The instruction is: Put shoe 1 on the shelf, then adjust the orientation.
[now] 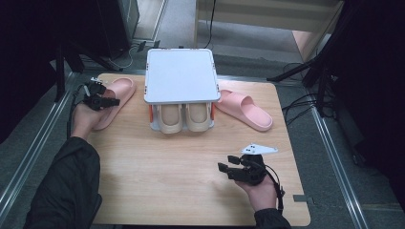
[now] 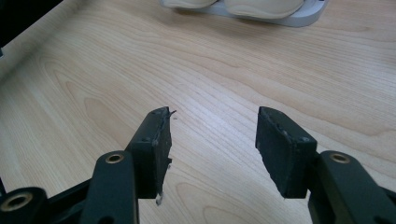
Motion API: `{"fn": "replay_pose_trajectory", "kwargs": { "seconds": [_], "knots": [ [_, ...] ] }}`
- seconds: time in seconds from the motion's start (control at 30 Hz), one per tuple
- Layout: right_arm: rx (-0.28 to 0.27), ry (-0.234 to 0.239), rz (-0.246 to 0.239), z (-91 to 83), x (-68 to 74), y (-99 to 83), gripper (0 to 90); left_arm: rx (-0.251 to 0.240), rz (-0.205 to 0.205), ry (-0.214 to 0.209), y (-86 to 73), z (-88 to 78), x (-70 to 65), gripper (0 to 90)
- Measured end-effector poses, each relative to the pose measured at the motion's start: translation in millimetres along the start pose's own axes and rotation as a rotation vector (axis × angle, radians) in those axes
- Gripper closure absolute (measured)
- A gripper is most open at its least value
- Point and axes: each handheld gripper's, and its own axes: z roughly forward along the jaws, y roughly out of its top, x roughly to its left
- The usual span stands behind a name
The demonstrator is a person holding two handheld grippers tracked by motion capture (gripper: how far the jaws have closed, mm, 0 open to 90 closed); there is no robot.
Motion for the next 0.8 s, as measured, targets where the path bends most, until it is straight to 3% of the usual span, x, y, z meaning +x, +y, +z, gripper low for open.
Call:
{"fn": "replay_pose_trajectory", "kwargs": {
  "seconds": [0.03,0.1,0.17,0.27,0.37,0.47,0.57,0.7,0.8],
  "knots": [
    [0.005,0.003,-0.002,1.1,0.0,0.7,46.2,-0.003,0.033,0.038,2.1,-2.9,-3.7,81.6],
    [0.001,0.005,-0.005,1.9,0.0,1.6,46.3,-0.006,0.035,0.058,4.3,-6.7,-5.0,83.8],
    [0.001,0.009,-0.005,1.8,0.3,2.4,46.3,-0.006,0.020,0.034,4.4,-9.6,-3.6,84.2],
    [0.000,0.013,-0.010,2.7,0.2,4.0,46.3,0.000,0.023,0.049,4.5,-14.4,-3.5,84.8],
    [0.000,0.023,-0.016,4.9,0.3,6.4,46.7,-0.007,0.008,0.027,5.4,-28.8,-4.1,85.2],
    [-0.003,0.035,-0.029,8.1,1.0,9.7,47.1,-0.017,0.017,0.022,4.6,-38.0,-6.2,85.3],
    [0.000,0.065,-0.051,16.2,4.2,17.3,47.4,-0.040,-0.002,-0.015,0.9,-57.3,-8.9,85.3],
    [0.011,0.092,-0.071,24.7,8.0,24.5,47.4,-0.022,0.005,-0.026,-5.8,-72.1,-14.4,85.3],
    [0.009,0.112,-0.082,29.2,10.4,29.9,47.5,-0.023,-0.011,-0.064,-12.9,-84.6,-19.8,85.3]
  ]
}}
